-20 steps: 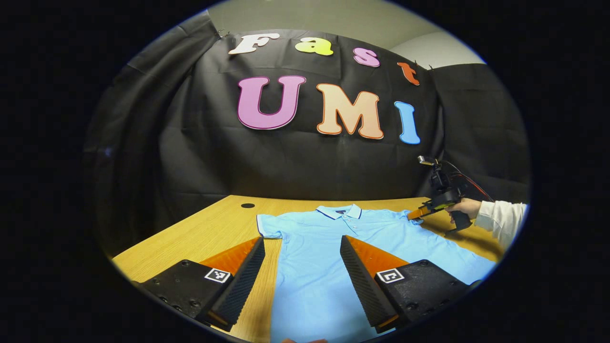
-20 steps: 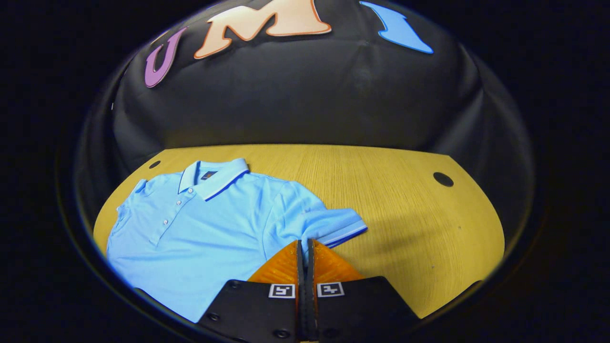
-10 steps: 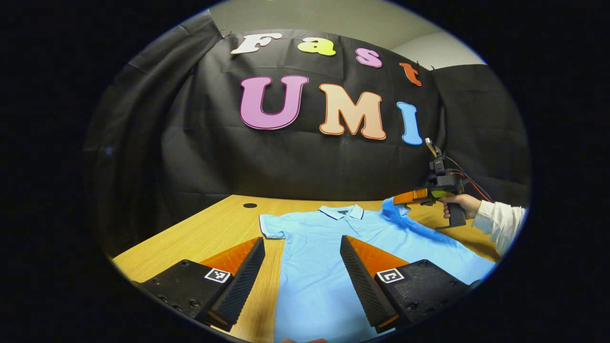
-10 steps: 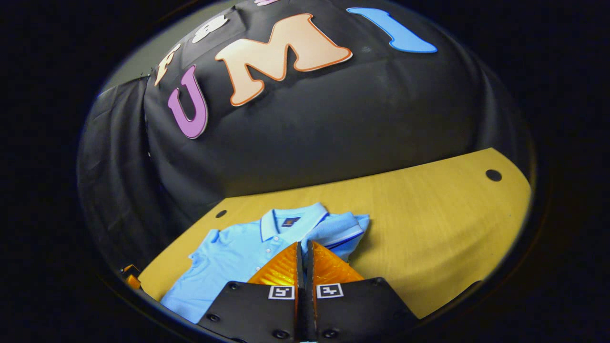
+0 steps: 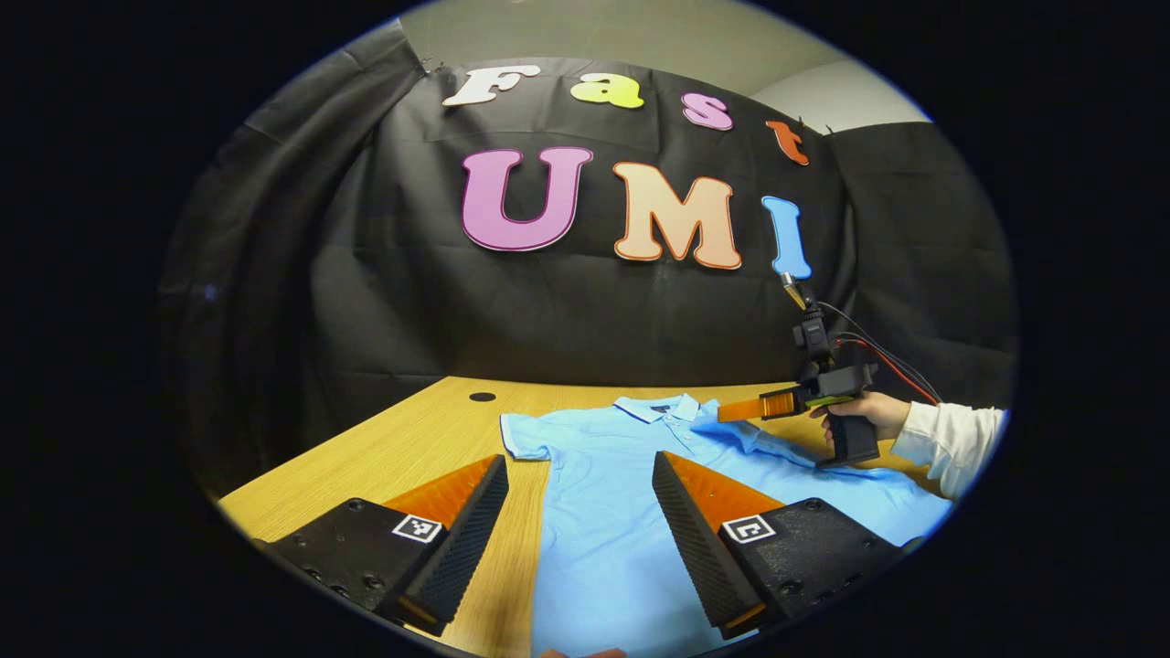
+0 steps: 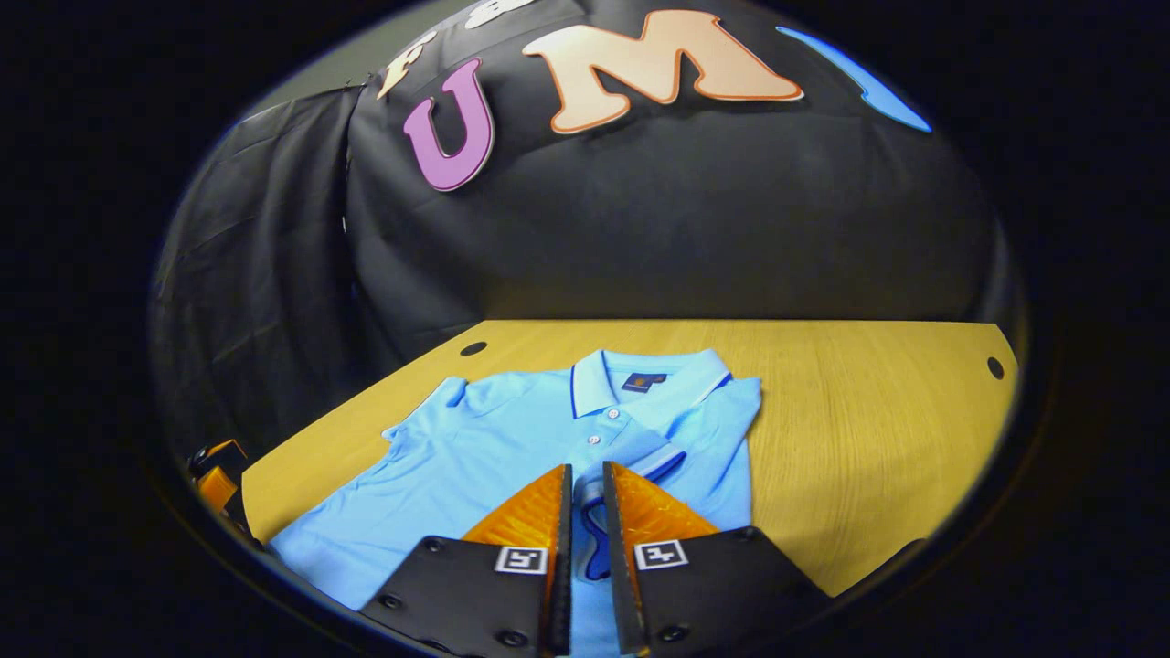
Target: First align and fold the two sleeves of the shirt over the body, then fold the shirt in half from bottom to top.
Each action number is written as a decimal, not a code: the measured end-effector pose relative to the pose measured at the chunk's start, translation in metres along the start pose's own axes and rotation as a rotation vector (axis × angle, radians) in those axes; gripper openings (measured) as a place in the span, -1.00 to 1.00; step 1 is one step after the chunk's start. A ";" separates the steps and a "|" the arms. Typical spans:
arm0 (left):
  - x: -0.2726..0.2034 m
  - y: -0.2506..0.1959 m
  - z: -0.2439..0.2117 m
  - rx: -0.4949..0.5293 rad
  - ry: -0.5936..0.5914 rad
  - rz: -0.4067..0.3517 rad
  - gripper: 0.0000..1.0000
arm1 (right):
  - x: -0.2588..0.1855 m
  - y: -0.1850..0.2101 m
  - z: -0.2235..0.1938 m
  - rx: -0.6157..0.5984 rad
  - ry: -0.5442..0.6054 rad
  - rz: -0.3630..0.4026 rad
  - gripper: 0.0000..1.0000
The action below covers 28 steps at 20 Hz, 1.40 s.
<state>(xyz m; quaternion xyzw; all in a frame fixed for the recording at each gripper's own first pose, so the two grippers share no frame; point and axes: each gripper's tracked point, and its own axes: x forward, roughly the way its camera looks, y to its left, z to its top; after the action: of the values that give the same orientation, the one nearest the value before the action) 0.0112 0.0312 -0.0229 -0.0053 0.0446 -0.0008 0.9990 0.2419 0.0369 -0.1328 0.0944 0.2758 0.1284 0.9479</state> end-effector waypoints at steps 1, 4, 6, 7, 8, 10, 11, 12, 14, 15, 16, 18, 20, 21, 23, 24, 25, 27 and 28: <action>-0.001 0.002 0.001 0.002 -0.003 0.005 0.89 | -0.002 0.003 -0.002 0.010 0.011 0.009 -0.50; 0.000 0.006 0.000 0.004 -0.005 0.011 0.89 | -0.014 0.008 0.002 -0.005 0.008 0.022 0.66; 0.003 0.010 -0.005 0.001 0.010 0.016 0.89 | -0.029 0.019 0.011 0.007 -0.032 0.056 0.82; 0.005 0.014 -0.010 0.000 0.019 0.024 0.89 | -0.044 0.024 0.015 0.023 -0.055 0.073 0.95; 0.007 0.019 -0.011 -0.001 0.028 0.034 0.90 | -0.058 0.026 0.018 0.032 -0.074 0.080 0.95; 0.011 0.027 -0.012 0.000 0.043 0.046 0.89 | -0.087 0.021 0.020 0.011 -0.127 0.068 0.95; 0.015 0.032 -0.010 -0.005 0.043 0.046 0.89 | -0.104 0.017 0.023 -0.014 -0.162 0.049 0.95; 0.019 0.034 -0.008 -0.012 0.050 0.037 0.89 | -0.121 0.011 0.023 -0.037 -0.192 0.024 0.95; 0.034 0.039 -0.010 -0.028 0.087 0.021 0.89 | -0.154 0.001 0.018 -0.054 -0.244 -0.022 0.95; 0.041 0.044 -0.011 -0.037 0.108 0.016 0.89 | -0.170 -0.002 0.013 -0.051 -0.265 -0.037 0.95; 0.049 0.046 -0.013 -0.045 0.131 0.010 0.89 | -0.184 -0.004 0.007 -0.043 -0.279 -0.049 0.95; 0.067 0.051 -0.011 -0.055 0.153 0.000 0.90 | -0.208 -0.009 -0.007 -0.030 -0.303 -0.071 0.95; 0.088 0.057 -0.017 -0.040 0.190 0.003 0.89 | -0.229 -0.022 -0.021 -0.019 -0.326 -0.120 0.95; 0.096 0.064 -0.018 -0.019 0.199 0.019 0.89 | -0.239 -0.028 -0.028 -0.011 -0.337 -0.140 0.95; 0.119 0.073 -0.021 0.030 0.226 0.039 0.89 | -0.255 -0.029 -0.036 0.030 -0.354 -0.136 0.95; 0.131 0.075 -0.023 0.043 0.237 0.037 0.89 | -0.260 -0.028 -0.037 0.048 -0.369 -0.128 0.95; 0.141 0.074 -0.026 0.043 0.253 0.031 0.89 | -0.262 -0.030 -0.037 0.060 -0.366 -0.125 0.95; 0.160 0.075 -0.033 0.011 0.301 0.031 0.89 | -0.267 -0.037 -0.038 0.050 -0.371 -0.142 0.95; 0.168 0.074 -0.035 -0.014 0.319 0.028 0.89 | -0.270 -0.040 -0.035 0.038 -0.381 -0.157 0.95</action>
<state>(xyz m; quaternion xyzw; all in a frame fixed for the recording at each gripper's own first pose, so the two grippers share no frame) 0.1756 0.1047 -0.0730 -0.0116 0.2029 0.0128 0.9790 0.0103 -0.0776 -0.0371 0.1133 0.1006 0.0287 0.9880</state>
